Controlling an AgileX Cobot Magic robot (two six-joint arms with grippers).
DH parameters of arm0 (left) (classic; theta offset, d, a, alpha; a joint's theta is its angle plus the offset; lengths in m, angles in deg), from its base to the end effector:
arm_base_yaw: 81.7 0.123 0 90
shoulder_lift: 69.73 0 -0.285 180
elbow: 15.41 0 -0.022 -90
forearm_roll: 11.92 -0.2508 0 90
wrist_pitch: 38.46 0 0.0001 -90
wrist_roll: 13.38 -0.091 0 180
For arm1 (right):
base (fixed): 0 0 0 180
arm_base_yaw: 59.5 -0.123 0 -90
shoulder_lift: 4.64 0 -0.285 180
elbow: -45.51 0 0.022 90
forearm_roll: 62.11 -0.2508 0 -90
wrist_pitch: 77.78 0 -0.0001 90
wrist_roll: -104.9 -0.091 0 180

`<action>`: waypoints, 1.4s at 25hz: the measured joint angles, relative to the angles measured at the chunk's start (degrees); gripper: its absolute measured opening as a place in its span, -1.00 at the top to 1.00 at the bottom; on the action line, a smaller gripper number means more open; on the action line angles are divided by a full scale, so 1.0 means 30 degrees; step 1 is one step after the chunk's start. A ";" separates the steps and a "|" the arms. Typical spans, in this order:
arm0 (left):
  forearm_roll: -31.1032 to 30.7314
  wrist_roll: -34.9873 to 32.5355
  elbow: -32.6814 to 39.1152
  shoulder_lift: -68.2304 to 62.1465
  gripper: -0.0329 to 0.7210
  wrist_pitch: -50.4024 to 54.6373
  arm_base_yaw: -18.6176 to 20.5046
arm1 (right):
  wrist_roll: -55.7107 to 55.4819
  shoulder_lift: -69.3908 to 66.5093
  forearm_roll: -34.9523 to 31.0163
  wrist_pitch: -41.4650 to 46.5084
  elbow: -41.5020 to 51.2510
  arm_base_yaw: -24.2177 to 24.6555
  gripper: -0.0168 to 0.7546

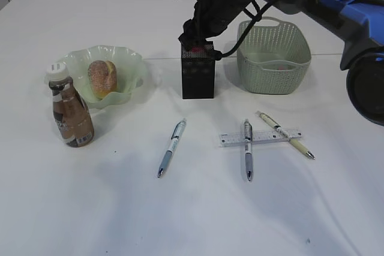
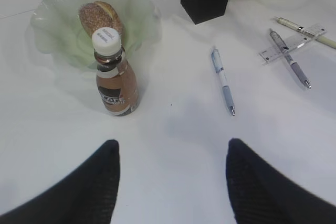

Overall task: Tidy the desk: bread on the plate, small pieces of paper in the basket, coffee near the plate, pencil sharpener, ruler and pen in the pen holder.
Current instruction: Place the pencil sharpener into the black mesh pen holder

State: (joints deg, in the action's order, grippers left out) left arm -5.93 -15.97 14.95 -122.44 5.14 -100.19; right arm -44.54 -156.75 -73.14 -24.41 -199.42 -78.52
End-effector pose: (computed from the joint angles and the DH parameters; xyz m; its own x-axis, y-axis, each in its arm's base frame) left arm 0.1369 -0.0527 0.3478 -0.5754 0.1602 -0.8020 0.3537 0.9329 -0.0674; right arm 0.5239 0.1954 0.2216 -0.4939 -0.5942 -0.6348 -0.6735 0.7232 -0.1529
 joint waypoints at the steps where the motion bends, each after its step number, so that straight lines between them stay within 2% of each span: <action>1: 0.0000 0.0000 0.0000 0.0000 -0.28 -0.0035 0.0000 | 0.0000 0.0000 0.0000 -0.0036 0.0000 0.0000 -0.01; 35: 0.0675 0.0000 0.0000 0.0000 -0.28 -0.0074 0.0000 | -0.0962 0.0000 0.0190 -0.0260 0.0000 0.0000 -0.05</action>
State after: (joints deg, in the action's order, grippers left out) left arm -3.91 -15.97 14.95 -122.44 4.92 -100.19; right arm -47.43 -156.75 -72.57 -25.19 -199.42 -78.52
